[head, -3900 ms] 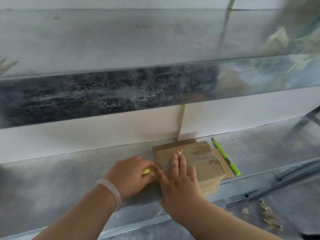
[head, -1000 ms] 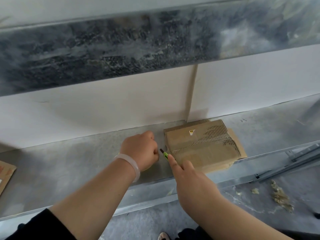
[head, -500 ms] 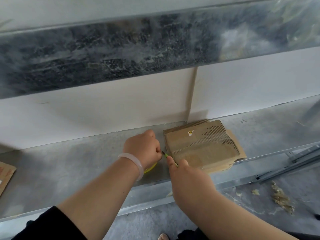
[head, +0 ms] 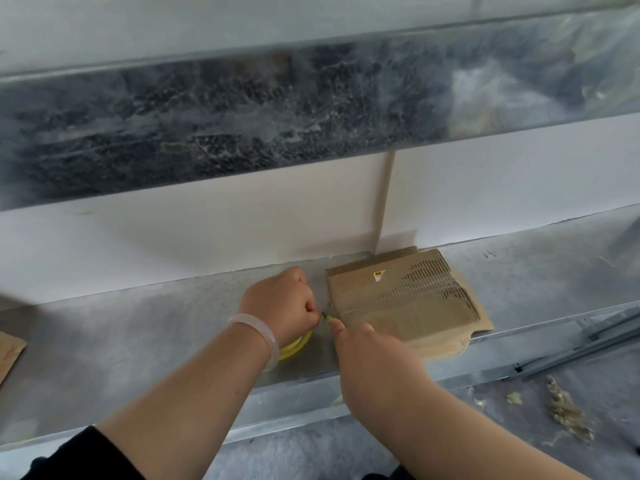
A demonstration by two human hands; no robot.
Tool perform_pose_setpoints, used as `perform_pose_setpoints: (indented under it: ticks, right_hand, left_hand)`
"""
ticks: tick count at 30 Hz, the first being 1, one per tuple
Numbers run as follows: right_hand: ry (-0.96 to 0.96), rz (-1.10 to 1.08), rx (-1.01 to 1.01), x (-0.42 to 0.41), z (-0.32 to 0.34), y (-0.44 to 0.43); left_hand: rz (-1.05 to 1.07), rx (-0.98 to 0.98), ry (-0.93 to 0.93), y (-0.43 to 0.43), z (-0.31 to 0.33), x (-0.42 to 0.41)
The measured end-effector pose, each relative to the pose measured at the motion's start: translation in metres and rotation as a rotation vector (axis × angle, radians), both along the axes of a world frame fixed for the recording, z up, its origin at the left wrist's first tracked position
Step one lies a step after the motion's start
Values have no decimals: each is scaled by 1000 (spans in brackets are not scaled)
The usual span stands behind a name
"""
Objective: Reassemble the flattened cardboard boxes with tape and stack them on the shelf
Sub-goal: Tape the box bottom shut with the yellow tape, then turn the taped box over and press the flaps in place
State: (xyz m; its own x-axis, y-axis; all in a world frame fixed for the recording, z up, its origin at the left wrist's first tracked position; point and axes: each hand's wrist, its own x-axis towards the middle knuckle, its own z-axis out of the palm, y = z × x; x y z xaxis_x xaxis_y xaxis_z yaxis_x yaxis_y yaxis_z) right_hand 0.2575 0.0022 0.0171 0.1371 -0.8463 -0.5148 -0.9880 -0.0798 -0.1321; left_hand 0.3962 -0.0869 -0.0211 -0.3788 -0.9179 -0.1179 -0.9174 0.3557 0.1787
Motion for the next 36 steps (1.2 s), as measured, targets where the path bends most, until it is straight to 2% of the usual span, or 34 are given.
perform_pose_setpoints:
  ticks: [8,13,15,19,26,31,34,36]
  right_hand:
    - [-82,10,-83,-8,-11,8]
    - [-267,-42,-244,-25,-22,15]
    - [-413,-130,-344,-33,-23,20]
    - [-647,-396,-507,-52,-28,18]
    - [-741,-533,-427,-70,-27,5]
    - [-830,-508,-352,-82,-36,-2]
    - [-918,-492,-369,-94,-33,-5]
    - [-931,-461,-493,-109,-25,-4]
  left_hand:
    - [31,-10,76,-4,0,10]
    - [69,-365,121,1,1,36]
    - [85,-426,90,2,-3,46]
    - [-21,-500,16,23,-25,42]
    - [8,-364,256,53,-50,46]
    - [101,-269,401,72,-66,42]
    - [76,-239,316,71,-62,44]
    - [37,-213,235,72,-58,47]
